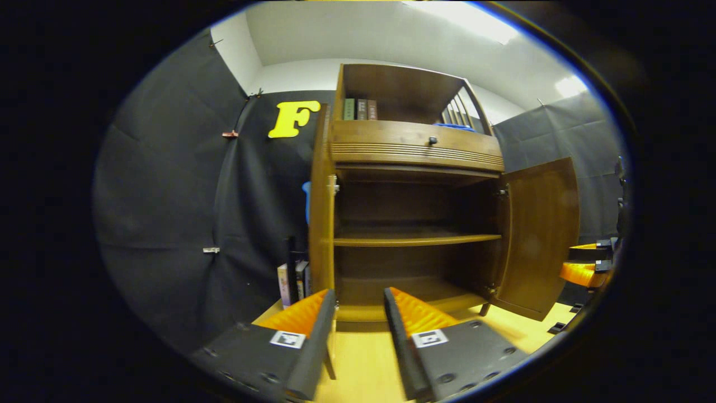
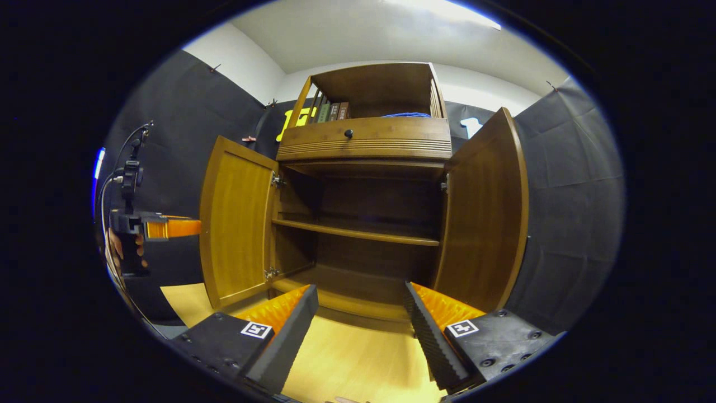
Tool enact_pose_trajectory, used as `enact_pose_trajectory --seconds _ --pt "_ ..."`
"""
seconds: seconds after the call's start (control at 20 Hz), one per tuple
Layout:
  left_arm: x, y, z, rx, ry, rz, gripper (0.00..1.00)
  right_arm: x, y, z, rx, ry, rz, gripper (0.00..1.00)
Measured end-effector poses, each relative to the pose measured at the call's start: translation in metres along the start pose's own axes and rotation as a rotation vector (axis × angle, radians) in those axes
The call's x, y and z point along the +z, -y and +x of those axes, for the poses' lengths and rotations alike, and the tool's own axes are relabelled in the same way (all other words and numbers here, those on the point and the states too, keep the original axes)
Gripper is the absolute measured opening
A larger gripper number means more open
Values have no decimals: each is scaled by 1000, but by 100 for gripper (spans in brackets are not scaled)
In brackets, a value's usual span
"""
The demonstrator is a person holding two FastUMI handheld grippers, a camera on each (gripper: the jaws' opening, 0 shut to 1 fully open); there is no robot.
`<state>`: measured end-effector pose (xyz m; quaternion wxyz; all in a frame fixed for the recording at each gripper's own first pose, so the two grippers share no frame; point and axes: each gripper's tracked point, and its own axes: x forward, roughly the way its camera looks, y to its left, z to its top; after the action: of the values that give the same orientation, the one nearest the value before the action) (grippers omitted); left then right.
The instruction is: Open the right door of the double-door shoe cabinet with the right hand, and open the left door with the left hand.
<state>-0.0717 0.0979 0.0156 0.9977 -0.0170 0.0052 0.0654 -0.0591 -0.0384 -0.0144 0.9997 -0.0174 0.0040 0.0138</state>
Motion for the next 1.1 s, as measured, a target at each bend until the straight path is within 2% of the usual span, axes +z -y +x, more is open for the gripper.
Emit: enact_pose_trajectory --seconds 0.15,0.3,0.35,0.4,0.6,1.1 --pt "-11 30 11 -29 -28 34 100 12 -5 4 -19 33 -7 99" --pt "-16 60 25 -52 -38 55 100 28 -8 11 -58 91 -33 95" --pt "-15 70 29 -67 -38 53 97 27 -10 14 -67 95 -40 95" --pt "-16 82 29 -82 -37 47 97 25 -12 16 -72 88 -43 99" --pt "-2 115 39 -115 -5 14 97 19 -25 25 -60 39 -27 98" --pt "17 128 36 -116 21 -14 100 27 -24 31 -87 44 -2 98"
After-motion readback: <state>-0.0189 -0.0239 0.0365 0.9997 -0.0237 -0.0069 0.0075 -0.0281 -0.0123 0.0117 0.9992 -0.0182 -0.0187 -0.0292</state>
